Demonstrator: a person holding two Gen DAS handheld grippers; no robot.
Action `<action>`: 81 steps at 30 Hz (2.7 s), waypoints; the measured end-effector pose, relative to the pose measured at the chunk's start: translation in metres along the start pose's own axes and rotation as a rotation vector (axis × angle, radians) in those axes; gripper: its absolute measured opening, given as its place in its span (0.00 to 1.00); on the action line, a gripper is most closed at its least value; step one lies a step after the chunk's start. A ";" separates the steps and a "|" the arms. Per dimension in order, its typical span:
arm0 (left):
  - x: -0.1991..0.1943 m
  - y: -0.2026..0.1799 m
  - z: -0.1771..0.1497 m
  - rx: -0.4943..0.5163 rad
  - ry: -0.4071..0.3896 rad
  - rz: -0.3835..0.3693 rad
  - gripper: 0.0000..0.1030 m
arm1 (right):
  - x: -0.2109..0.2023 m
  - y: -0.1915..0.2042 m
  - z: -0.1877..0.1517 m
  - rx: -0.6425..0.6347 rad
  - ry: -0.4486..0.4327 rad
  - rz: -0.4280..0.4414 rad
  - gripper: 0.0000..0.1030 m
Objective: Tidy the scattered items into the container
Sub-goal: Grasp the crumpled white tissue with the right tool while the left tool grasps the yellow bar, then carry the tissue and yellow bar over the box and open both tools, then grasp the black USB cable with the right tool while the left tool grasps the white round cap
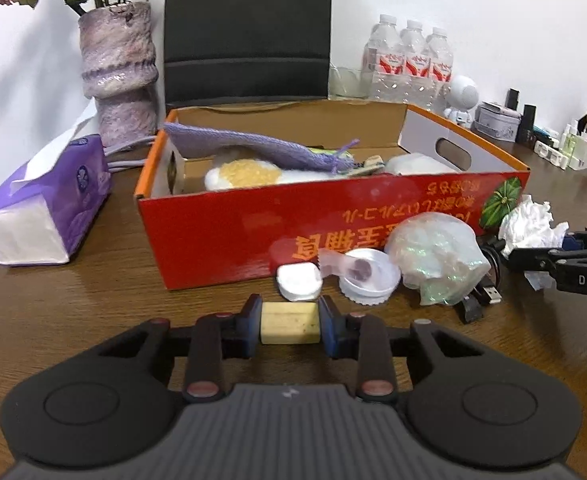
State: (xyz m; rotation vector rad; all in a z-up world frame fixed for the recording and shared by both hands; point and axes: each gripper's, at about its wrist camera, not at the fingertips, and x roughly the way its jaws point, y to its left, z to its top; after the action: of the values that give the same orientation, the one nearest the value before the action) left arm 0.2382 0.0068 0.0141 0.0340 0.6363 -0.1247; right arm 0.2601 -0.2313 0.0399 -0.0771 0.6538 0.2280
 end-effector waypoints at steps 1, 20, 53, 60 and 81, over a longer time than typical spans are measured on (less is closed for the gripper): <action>0.000 0.001 0.000 -0.002 -0.003 0.004 0.30 | -0.001 0.000 0.000 0.002 -0.001 0.003 0.26; -0.040 -0.007 0.019 -0.002 -0.127 -0.025 0.30 | -0.044 -0.007 0.019 0.044 -0.143 0.027 0.24; 0.060 -0.011 0.112 -0.100 -0.110 0.208 0.67 | 0.065 0.044 0.118 0.055 -0.046 0.058 0.52; 0.046 -0.008 0.115 -0.123 -0.165 0.276 1.00 | 0.055 0.026 0.125 0.105 -0.045 -0.011 1.00; 0.044 -0.010 0.117 -0.106 -0.166 0.291 1.00 | 0.052 0.021 0.127 0.142 -0.052 0.033 1.00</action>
State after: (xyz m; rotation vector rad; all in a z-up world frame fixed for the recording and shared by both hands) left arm 0.3412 -0.0163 0.0822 0.0139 0.4656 0.1861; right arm 0.3700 -0.1829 0.1086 0.0760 0.6180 0.2141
